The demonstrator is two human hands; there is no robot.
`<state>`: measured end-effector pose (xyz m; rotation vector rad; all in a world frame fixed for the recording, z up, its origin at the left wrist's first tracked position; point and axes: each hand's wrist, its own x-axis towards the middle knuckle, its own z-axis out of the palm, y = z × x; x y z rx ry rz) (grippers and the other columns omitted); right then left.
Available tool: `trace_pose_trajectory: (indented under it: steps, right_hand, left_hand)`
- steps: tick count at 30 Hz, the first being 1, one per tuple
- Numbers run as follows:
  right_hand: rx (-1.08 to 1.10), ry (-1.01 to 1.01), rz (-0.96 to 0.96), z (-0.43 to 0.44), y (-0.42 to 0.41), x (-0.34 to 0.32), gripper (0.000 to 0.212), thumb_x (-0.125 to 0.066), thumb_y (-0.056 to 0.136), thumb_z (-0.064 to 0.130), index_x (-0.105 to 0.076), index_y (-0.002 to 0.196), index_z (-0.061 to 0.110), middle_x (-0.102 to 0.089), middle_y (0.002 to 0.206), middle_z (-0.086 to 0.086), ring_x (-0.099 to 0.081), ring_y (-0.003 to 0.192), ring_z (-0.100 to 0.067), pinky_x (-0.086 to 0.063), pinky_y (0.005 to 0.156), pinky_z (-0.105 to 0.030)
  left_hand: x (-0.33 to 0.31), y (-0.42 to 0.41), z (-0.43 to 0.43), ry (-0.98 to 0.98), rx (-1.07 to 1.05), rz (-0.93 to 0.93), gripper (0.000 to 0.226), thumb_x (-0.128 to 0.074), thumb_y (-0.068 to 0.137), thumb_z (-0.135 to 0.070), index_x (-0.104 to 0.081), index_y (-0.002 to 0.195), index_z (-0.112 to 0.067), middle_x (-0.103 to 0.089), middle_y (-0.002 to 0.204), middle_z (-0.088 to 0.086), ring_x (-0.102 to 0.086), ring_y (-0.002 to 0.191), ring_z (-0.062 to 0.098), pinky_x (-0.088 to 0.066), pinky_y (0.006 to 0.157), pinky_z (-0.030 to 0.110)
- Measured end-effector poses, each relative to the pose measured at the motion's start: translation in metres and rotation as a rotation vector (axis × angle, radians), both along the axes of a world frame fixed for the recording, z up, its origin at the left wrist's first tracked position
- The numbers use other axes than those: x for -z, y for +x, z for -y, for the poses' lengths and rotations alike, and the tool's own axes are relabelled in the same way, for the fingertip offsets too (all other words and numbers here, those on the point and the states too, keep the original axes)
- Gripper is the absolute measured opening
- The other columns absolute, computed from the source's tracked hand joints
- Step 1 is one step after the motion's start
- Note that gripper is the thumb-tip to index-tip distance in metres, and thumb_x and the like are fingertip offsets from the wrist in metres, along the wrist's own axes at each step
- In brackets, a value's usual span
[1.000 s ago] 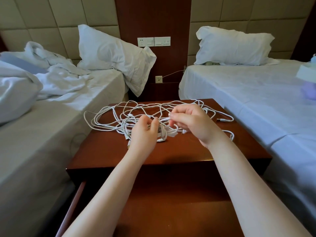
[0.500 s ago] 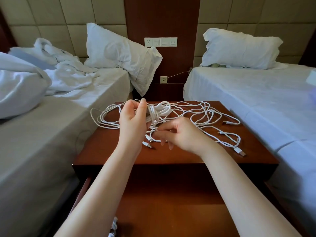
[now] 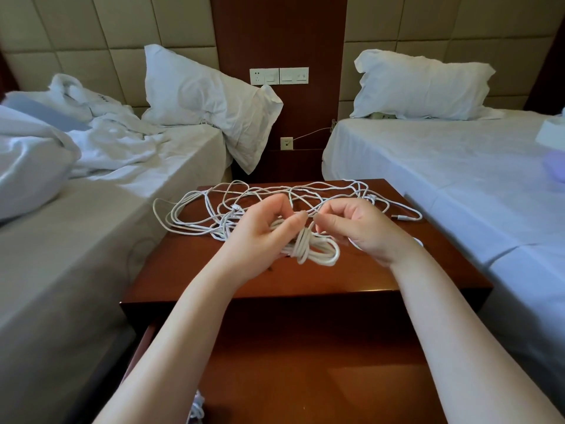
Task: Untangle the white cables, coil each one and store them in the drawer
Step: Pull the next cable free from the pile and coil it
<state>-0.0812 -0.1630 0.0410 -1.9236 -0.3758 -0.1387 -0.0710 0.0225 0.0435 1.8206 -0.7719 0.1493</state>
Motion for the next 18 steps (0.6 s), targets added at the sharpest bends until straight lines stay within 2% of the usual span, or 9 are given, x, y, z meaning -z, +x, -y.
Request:
trace_pose_trajectory:
  steps: [3, 5, 10, 13, 16, 18]
  right_hand:
    - [0.015, -0.072, -0.012, 0.0, 0.0, -0.002, 0.022, -0.061, 0.092, 0.031, -0.067, 0.08, 0.014, -0.049, 0.052, 0.011, -0.043, 0.047, 0.0, -0.034, 0.049, -0.008]
    - [0.04, -0.149, -0.029, -0.004, 0.001, -0.002, 0.021, -0.057, 0.096, 0.024, -0.067, 0.083, 0.012, -0.052, 0.048, 0.018, -0.048, 0.047, 0.005, -0.034, 0.051, -0.008]
    - [0.106, -0.239, -0.081, -0.009, 0.005, 0.001, 0.017, -0.054, 0.097, 0.02, -0.069, 0.088, 0.018, -0.056, 0.062, 0.006, -0.047, 0.052, -0.002, -0.044, 0.062, -0.022]
    - [0.106, -0.279, -0.119, -0.011, 0.006, 0.0, 0.014, -0.055, 0.096, 0.017, -0.07, 0.096, 0.017, -0.066, 0.072, 0.0, -0.056, 0.06, -0.007, -0.05, 0.066, -0.023]
    - [0.057, -0.278, -0.15, -0.013, 0.007, 0.003, 0.013, -0.061, 0.091, 0.01, -0.071, 0.099, 0.013, -0.072, 0.084, -0.004, -0.065, 0.068, -0.01, -0.053, 0.066, -0.022]
    - [0.071, -0.336, -0.096, -0.013, 0.008, 0.006, 0.011, -0.066, 0.088, 0.013, -0.072, 0.097, 0.016, -0.069, 0.089, 0.0, -0.063, 0.077, -0.009, -0.051, 0.071, -0.024]
  left_hand:
    - [0.005, 0.005, -0.001, 0.125, -0.1, 0.083, 0.028, -0.055, 0.094, -0.022, -0.043, 0.07, -0.016, -0.038, 0.053, -0.006, -0.032, 0.048, 0.006, -0.028, 0.047, 0.017]
    - [0.011, 0.009, 0.0, 0.185, -0.182, 0.082, 0.026, -0.055, 0.095, -0.025, -0.044, 0.072, -0.017, -0.039, 0.053, -0.007, -0.035, 0.045, 0.005, -0.029, 0.044, 0.016]
    - [0.021, 0.017, 0.004, 0.317, -0.305, 0.079, 0.012, -0.05, 0.097, -0.03, -0.054, 0.09, -0.02, -0.05, 0.058, -0.007, -0.045, 0.044, 0.004, -0.034, 0.043, 0.016]
    - [0.027, 0.021, 0.005, 0.376, -0.351, 0.161, 0.031, -0.048, 0.098, -0.031, -0.06, 0.08, -0.009, -0.056, 0.062, 0.001, -0.053, 0.055, 0.017, -0.043, 0.054, 0.029]
    - [0.032, 0.023, 0.004, 0.403, -0.395, 0.215, 0.036, -0.048, 0.098, -0.032, -0.058, 0.075, -0.007, -0.054, 0.06, 0.001, -0.05, 0.054, 0.016, -0.041, 0.053, 0.03]
    - [0.034, 0.024, 0.003, 0.408, -0.404, 0.237, 0.036, -0.049, 0.097, -0.032, -0.057, 0.072, -0.008, -0.054, 0.06, 0.002, -0.052, 0.055, 0.019, -0.043, 0.054, 0.033]
